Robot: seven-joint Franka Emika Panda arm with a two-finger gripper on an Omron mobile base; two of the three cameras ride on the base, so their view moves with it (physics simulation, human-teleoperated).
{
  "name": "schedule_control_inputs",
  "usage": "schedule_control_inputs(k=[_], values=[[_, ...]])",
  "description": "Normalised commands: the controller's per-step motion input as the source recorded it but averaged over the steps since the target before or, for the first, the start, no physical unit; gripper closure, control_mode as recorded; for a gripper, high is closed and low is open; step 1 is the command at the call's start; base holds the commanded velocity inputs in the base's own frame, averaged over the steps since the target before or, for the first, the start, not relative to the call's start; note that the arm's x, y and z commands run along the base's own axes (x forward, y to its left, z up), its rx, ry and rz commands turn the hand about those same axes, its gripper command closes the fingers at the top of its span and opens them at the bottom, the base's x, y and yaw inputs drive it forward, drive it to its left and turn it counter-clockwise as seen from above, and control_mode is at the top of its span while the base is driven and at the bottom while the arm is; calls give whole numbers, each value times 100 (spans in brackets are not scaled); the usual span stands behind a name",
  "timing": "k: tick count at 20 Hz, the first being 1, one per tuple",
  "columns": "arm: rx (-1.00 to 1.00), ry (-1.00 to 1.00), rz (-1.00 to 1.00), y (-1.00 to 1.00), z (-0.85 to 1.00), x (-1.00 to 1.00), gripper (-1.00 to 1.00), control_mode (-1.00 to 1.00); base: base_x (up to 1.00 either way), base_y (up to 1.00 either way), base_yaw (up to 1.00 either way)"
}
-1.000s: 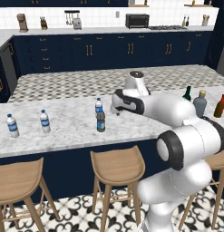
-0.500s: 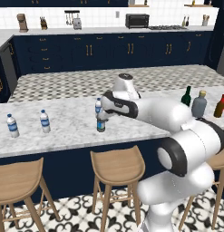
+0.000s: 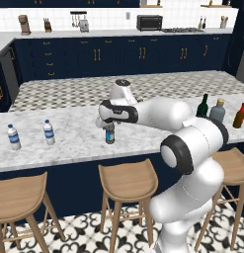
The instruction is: Move the plastic bottles in the middle to the plastics group, and the glass bottles in the middle to the glass group.
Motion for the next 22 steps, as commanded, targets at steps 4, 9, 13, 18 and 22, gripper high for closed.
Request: schedule_control_inputs(k=[4,9,13,18,22], values=[[0,0,-13,-4,0,4,-100,-100,0,0,0],[0,-3,-9,-8,-1,-1,-100,-100,0,0,0],[0,-1,-1,-6,-7,5,-100,-100,0,0,0],[0,0,0,0,-15,22,-100,-100,0,0,0],[0,0,0,0,-12,28,-100,-100,0,0,0]])
